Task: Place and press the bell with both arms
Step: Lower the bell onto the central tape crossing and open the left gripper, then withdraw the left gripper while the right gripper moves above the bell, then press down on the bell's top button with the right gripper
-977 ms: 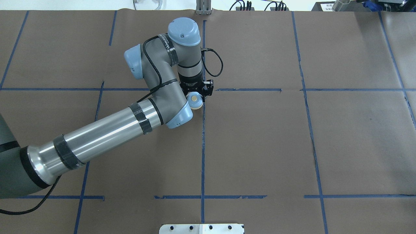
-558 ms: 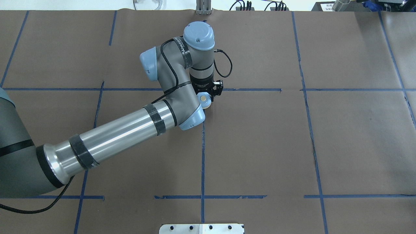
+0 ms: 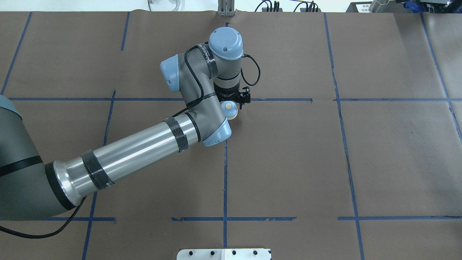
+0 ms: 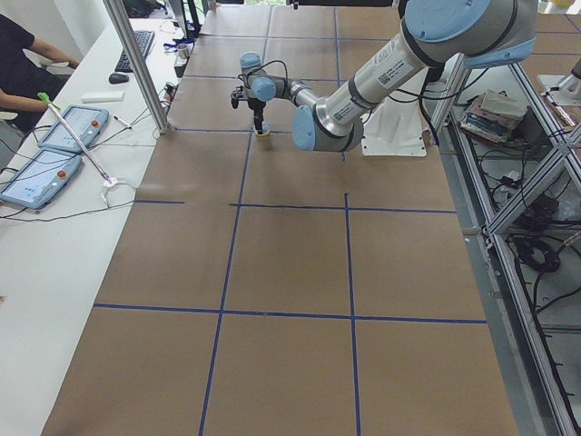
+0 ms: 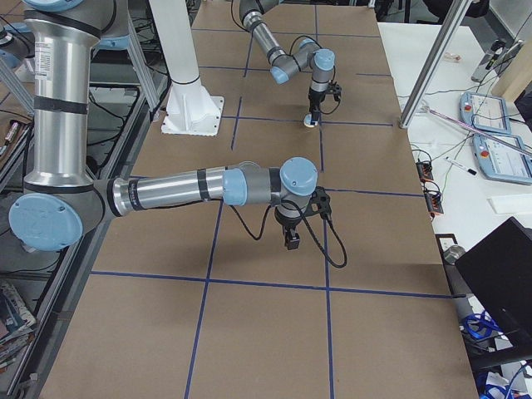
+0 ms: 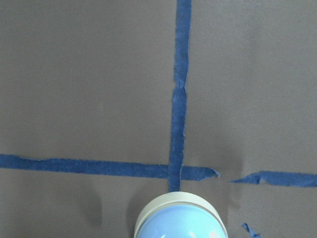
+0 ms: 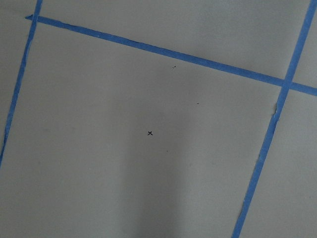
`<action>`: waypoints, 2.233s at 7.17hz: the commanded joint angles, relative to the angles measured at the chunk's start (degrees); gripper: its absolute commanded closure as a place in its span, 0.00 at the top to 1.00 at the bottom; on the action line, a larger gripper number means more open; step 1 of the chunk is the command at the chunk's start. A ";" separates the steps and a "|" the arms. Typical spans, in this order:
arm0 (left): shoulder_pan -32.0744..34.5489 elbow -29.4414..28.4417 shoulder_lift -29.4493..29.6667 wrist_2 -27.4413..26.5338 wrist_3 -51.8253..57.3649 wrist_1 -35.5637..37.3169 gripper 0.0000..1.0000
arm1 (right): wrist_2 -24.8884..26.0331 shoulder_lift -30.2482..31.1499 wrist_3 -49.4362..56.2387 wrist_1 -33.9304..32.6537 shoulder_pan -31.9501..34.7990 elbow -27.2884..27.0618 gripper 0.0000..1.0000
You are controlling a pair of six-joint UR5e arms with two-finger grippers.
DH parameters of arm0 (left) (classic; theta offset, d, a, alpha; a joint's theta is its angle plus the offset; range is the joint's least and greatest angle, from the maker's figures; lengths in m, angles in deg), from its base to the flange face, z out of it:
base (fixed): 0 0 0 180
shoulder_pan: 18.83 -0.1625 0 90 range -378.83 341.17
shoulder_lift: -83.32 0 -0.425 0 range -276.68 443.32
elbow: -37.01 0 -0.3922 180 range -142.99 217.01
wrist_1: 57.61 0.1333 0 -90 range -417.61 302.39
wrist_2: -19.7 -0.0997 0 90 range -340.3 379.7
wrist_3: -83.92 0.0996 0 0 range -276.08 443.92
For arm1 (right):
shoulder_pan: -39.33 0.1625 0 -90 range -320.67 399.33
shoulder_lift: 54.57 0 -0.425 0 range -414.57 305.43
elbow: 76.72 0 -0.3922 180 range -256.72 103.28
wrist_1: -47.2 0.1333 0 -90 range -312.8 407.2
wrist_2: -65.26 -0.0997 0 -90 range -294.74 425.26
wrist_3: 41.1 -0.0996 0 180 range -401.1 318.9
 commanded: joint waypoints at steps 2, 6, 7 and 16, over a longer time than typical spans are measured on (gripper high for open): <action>1.97 3.36 0.02 -0.27 -1.48 -0.44 1.00 | 0.00 -3.58 -7.32 0.05 -2.19 -0.78 1.00; 9.18 25.00 -12.82 3.85 -2.28 0.09 1.00 | 6.19 -21.47 -49.35 0.14 -19.81 -5.88 1.00; 11.80 31.01 -19.08 4.65 -2.02 0.36 1.00 | 11.72 -25.71 -58.27 0.05 -25.26 -5.89 1.00; 21.15 48.48 -42.08 13.00 7.74 0.27 1.00 | 32.88 -58.89 -102.92 14.20 -47.64 29.53 0.00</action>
